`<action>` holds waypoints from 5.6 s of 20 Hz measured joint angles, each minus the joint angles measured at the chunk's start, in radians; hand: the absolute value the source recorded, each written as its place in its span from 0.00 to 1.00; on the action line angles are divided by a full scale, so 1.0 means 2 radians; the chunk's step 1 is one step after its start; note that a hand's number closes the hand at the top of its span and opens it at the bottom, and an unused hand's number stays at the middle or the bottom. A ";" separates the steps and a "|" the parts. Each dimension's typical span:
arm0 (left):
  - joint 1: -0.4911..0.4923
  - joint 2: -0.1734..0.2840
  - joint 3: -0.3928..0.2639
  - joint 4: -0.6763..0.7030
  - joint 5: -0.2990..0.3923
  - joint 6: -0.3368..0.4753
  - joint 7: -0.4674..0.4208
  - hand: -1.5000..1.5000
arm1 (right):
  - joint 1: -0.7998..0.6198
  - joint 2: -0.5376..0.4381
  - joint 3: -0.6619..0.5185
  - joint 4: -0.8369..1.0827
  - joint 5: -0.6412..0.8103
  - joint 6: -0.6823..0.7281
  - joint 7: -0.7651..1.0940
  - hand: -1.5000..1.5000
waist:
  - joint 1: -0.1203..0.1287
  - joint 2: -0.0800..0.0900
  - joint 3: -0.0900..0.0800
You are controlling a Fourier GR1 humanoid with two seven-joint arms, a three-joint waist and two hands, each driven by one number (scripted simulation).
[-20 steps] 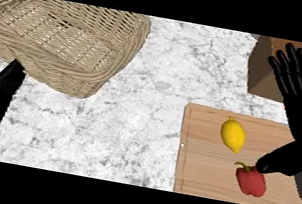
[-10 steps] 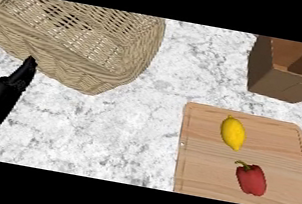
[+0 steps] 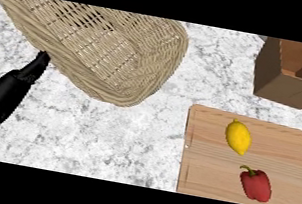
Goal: Pick the bell pepper from the cutting board and place it in the cardboard box
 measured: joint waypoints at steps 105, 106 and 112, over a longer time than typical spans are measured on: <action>-0.050 -0.130 0.105 0.031 -0.124 -0.125 0.007 0.50 | -0.177 0.327 0.174 -0.153 0.348 0.090 0.146 1.00 | 0.027 0.003 0.000; -0.048 -0.130 0.105 0.034 -0.125 -0.126 0.002 0.50 | -0.190 0.336 0.157 -0.150 0.332 0.098 0.168 1.00 | 0.028 0.004 0.000; -0.061 -0.137 0.102 0.044 -0.131 -0.125 0.002 0.50 | -0.297 0.348 0.066 -0.081 0.278 0.124 0.281 1.00 | 0.033 0.005 0.000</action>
